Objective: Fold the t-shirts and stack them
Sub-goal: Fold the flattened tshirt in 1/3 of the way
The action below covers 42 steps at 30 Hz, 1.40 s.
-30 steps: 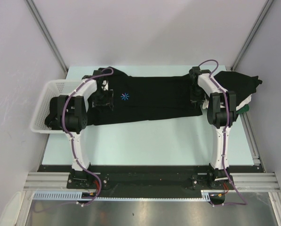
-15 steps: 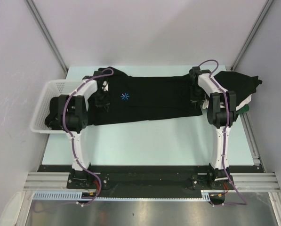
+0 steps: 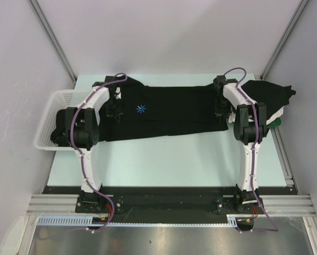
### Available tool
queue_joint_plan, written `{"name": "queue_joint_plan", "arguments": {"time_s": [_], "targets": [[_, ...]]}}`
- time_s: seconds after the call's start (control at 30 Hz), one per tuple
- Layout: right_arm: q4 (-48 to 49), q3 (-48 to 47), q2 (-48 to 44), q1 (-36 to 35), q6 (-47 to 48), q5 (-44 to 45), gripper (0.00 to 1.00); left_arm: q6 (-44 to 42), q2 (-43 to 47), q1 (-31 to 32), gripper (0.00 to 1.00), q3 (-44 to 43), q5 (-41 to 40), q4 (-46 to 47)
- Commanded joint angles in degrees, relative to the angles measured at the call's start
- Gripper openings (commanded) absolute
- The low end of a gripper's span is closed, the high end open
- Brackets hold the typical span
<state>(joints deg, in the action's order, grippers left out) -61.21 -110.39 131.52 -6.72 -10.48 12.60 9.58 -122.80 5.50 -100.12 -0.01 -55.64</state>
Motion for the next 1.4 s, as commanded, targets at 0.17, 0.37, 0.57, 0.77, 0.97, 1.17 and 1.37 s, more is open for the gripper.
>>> {"name": "queue_joint_plan", "arguments": {"time_s": [0.17,0.37,0.57,0.77,0.97,1.17,1.37], "targets": [[0.2,0.9,-2.1,-0.6,0.0,0.1,0.19,1.2,-0.2,0.2,0.00,-5.6,-0.5,1.5],[0.5,0.8,-2.8,-0.5,0.1,0.1,0.19,1.8,-1.2,0.7,0.00,-10.4,2.7,1.7],[0.1,0.3,-3.4,-0.8,-0.1,-0.1,0.19,1.6,-2.7,1.0,0.00,-12.1,4.8,3.6],[0.0,0.9,-4.6,-2.6,-0.2,-0.1,0.19,1.5,-5.8,1.5,0.00,-15.0,5.0,4.8],[0.6,3.7,-6.1,-3.5,-0.1,-0.3,0.19,2.1,-7.9,1.7,0.00,-17.8,2.7,6.5],[1.2,5.4,-7.2,-3.7,-0.1,-0.1,0.19,2.2,-7.2,1.8,0.01,-18.7,0.7,9.1],[1.4,5.6,-7.0,-3.7,-0.1,-0.5,0.19,2.0,-4.2,1.9,0.01,-16.6,0.4,14.7]]}}
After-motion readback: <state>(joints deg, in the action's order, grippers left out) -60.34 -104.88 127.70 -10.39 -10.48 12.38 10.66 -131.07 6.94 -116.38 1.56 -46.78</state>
